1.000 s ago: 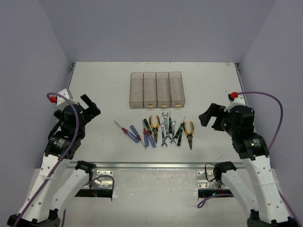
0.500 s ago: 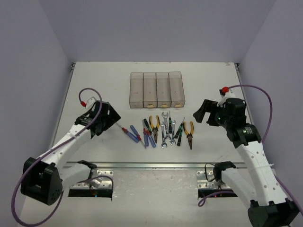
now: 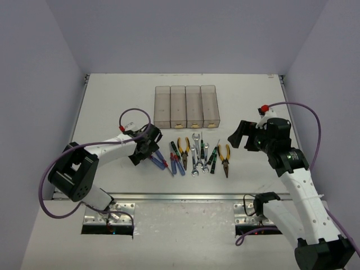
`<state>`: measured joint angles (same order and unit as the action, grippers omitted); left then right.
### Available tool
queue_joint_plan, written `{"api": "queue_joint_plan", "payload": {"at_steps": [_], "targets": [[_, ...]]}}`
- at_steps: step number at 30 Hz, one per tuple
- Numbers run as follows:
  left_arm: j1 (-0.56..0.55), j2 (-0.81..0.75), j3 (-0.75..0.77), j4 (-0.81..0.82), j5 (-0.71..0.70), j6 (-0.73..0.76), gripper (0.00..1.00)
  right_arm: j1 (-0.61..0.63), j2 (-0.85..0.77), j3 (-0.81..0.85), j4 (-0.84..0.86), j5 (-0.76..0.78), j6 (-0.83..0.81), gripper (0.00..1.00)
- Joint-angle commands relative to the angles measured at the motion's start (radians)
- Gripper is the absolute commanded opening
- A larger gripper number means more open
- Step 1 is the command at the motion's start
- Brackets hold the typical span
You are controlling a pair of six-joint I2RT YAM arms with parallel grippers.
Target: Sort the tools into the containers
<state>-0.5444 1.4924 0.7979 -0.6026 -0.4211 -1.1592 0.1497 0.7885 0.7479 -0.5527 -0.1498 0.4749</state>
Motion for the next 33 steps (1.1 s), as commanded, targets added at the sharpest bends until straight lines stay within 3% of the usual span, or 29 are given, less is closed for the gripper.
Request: {"api": "queue_joint_plan", "payload": {"at_steps": [1, 19, 21, 33], "targets": [[-0.014, 0.034, 0.049, 0.017, -0.039, -0.050, 0.72, -0.004, -0.010, -0.002, 0.056, -0.031, -0.012, 0.99], [-0.015, 0.062, -0.026, 0.082, -0.010, -0.039, 0.11, -0.004, -0.014, -0.007, 0.063, -0.047, -0.010, 0.99], [-0.015, 0.049, -0.034, 0.086, -0.015, -0.007, 0.00, -0.004, -0.017, -0.008, 0.062, -0.049, -0.010, 0.99], [-0.015, -0.296, -0.035, 0.125, -0.096, 0.261, 0.00, -0.004, -0.026, -0.012, 0.069, -0.046, -0.009, 0.99]]}}
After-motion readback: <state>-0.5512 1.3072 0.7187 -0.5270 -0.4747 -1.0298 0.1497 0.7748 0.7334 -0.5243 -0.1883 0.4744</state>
